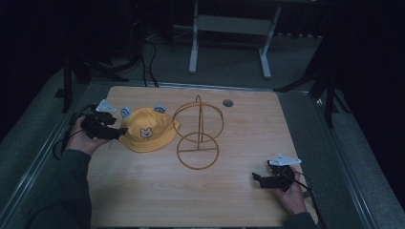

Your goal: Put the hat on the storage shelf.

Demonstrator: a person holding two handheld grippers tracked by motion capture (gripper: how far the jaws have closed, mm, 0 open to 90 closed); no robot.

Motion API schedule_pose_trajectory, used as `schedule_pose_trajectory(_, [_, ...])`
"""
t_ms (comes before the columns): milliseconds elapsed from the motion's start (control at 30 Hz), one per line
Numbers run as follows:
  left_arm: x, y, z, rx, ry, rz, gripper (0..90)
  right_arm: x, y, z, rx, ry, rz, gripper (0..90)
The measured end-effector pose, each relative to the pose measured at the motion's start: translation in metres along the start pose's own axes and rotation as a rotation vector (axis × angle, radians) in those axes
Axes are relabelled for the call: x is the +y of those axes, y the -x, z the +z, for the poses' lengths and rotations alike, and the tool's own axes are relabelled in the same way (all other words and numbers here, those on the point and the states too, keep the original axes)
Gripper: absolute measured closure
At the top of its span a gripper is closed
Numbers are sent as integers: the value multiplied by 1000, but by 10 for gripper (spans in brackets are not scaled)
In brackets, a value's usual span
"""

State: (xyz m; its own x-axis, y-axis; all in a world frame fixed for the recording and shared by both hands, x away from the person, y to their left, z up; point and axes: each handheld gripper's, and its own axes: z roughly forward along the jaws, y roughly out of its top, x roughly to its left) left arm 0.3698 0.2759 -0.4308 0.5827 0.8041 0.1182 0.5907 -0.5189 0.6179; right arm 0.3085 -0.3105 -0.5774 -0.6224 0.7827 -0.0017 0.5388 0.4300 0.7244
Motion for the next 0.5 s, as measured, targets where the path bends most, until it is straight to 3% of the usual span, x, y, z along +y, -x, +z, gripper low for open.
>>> schedule_pose_trajectory(500, [21,-13,4,-6,-68,-1,415,0,0,0,-1,1,2,135])
